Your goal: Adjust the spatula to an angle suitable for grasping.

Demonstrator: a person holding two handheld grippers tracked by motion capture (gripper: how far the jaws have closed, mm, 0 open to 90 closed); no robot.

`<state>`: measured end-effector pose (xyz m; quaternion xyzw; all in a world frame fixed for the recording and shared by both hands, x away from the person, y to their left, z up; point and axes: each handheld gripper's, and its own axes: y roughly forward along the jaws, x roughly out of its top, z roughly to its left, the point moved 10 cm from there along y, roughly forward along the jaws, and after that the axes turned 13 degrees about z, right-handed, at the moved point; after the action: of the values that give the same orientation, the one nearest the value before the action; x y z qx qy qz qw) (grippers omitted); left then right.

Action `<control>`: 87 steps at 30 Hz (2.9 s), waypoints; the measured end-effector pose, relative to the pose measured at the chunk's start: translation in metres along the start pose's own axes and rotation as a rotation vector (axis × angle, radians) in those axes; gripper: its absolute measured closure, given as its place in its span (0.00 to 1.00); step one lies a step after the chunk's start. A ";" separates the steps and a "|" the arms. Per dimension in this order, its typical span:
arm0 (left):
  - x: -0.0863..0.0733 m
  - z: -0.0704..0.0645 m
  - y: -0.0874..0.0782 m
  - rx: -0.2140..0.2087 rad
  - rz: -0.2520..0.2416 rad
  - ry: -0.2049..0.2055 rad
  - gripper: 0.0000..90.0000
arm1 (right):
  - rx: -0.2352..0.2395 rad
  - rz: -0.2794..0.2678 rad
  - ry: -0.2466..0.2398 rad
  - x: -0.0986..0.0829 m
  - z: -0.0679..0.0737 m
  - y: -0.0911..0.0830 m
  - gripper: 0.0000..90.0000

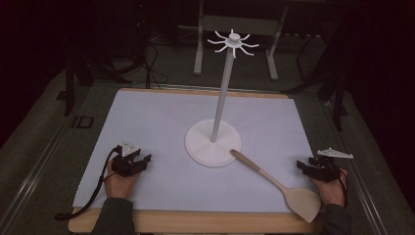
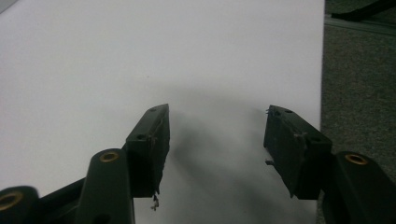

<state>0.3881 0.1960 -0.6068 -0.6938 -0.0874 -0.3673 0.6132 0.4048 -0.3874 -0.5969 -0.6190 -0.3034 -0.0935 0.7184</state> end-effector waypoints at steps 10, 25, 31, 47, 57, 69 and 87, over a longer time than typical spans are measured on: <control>0.001 0.002 -0.006 -0.028 -0.050 -0.024 0.55 | -0.045 -0.015 -0.012 0.007 0.003 -0.019 0.45; 0.002 0.003 -0.008 -0.031 -0.074 -0.038 0.55 | -0.073 0.001 -0.076 0.022 0.026 -0.047 0.48; 0.002 0.003 -0.008 -0.032 -0.077 -0.040 0.54 | -0.081 0.016 -0.122 0.028 0.039 -0.055 0.46; 0.002 0.004 -0.009 -0.036 -0.083 -0.046 0.54 | -0.065 0.041 -0.218 0.048 0.077 -0.068 0.48; 0.002 0.004 -0.009 -0.037 -0.082 -0.052 0.54 | -0.076 0.071 -0.265 0.057 0.093 -0.066 0.52; 0.002 0.005 -0.009 -0.041 -0.082 -0.055 0.54 | -0.072 0.102 -0.328 0.065 0.109 -0.064 0.55; 0.002 0.005 -0.010 -0.043 -0.090 -0.064 0.54 | -0.084 0.155 -0.420 0.079 0.133 -0.058 0.59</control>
<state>0.3864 0.2025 -0.5978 -0.7137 -0.1300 -0.3740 0.5779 0.3957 -0.2545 -0.4985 -0.6757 -0.3937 0.0805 0.6180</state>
